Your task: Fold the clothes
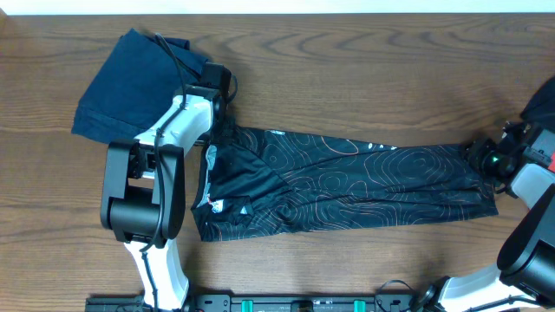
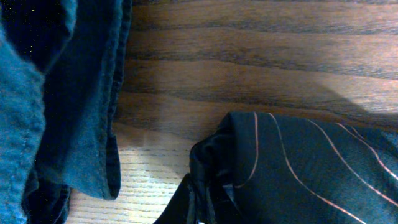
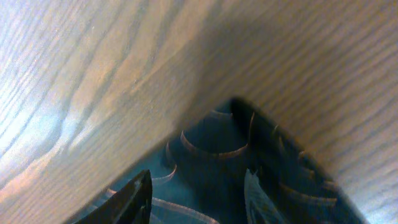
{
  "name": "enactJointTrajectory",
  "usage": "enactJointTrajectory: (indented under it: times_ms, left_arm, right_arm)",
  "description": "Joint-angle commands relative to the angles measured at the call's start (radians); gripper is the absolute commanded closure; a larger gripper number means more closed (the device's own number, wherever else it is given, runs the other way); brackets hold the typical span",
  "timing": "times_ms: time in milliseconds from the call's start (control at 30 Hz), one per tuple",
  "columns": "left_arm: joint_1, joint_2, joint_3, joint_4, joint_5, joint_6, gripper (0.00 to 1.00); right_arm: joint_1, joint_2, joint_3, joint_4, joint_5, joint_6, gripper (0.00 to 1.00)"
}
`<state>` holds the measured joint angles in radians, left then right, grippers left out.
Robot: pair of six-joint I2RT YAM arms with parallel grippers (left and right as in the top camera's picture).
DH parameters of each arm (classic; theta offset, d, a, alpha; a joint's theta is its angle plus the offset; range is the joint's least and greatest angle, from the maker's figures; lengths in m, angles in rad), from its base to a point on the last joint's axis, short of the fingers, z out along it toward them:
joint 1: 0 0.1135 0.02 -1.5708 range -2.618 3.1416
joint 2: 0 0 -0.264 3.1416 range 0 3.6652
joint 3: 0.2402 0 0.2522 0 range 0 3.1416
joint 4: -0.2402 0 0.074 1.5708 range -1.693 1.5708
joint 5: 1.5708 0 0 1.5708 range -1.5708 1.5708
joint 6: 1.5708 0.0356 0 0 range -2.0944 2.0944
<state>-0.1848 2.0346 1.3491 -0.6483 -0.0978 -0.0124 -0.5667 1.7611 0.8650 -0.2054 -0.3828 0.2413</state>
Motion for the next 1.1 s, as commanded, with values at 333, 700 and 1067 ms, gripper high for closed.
enactJointTrajectory:
  times_ms: [333,700,1067]
  left_arm:
    - [0.004,0.004,0.004,-0.009,-0.018,-0.011,0.92]
    - [0.004,0.004,0.004,-0.006,-0.018,-0.011,0.93]
    - [0.004,0.004,0.004,-0.009,-0.018,-0.011,0.92]
  right_arm:
    - [-0.119,0.012,0.144,-0.283,0.021,-0.049,0.52]
    - [-0.063,0.027,0.080,-0.241,0.076,-0.032,0.67]
    - [-0.056,0.027,0.085,-0.228,0.071,0.018,0.92]
